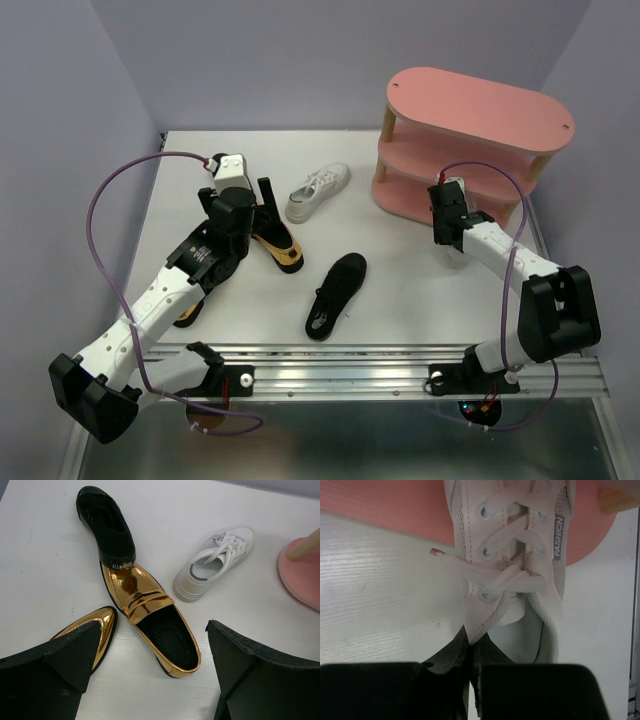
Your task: Place and organize the shoes onto the shoe shelf
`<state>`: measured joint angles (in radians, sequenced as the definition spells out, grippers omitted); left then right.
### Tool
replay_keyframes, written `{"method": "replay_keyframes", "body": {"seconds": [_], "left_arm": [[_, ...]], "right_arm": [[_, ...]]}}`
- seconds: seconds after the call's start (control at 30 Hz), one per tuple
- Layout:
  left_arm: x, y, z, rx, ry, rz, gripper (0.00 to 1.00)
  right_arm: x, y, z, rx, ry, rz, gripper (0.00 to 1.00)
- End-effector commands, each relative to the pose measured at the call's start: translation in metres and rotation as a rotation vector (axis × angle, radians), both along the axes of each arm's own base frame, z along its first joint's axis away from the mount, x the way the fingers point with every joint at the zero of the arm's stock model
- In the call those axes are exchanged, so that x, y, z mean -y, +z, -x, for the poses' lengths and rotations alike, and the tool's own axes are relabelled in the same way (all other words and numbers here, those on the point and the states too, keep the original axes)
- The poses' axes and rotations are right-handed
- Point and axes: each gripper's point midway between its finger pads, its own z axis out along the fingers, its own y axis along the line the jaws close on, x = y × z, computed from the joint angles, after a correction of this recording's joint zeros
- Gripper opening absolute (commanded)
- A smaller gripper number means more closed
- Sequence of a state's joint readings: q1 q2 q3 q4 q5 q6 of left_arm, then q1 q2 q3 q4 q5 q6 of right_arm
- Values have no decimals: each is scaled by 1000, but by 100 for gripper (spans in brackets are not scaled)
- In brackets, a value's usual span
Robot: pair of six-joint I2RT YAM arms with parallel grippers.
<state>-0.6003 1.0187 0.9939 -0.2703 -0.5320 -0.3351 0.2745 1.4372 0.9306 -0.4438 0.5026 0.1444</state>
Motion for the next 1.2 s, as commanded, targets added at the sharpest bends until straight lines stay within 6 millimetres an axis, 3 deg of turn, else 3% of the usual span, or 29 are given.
{"method": "replay_keyframes", "body": {"seconds": [0.0, 0.13, 0.2, 0.23, 0.33, 0.47, 0.67, 0.7, 0.83, 0.93, 1.17], "left_arm": [[-1, 9, -3, 25, 16, 14, 99], [-2, 10, -3, 25, 16, 9, 99], [-3, 9, -3, 25, 19, 3, 99], [-3, 8, -3, 23, 20, 0, 99], [-2, 6, -3, 20, 18, -3, 99], [1, 1, -6, 10, 9, -7, 99], [7, -1, -10, 0, -5, -7, 99], [7, -2, -10, -3, -5, -8, 99], [9, -2, -11, -2, -12, -4, 99], [11, -2, -11, -2, -20, 1, 99], [13, -2, -11, -6, -29, 2, 99]], "right_arm": [[10, 50, -45, 191, -13, 44, 1], [22, 48, -51, 198, -51, 50, 1], [21, 47, -51, 202, -54, 34, 22], [18, 48, -50, 213, -59, 6, 38], [11, 46, -43, 213, -59, -49, 61], [10, 60, -28, 245, -87, -102, 71], [10, 65, 5, 261, -138, -189, 73], [10, 72, 13, 284, -156, -215, 80], [16, 68, 35, 290, -203, -231, 100], [18, 53, 43, 259, -209, -226, 100], [21, 25, 36, 179, -276, -218, 100]]}}
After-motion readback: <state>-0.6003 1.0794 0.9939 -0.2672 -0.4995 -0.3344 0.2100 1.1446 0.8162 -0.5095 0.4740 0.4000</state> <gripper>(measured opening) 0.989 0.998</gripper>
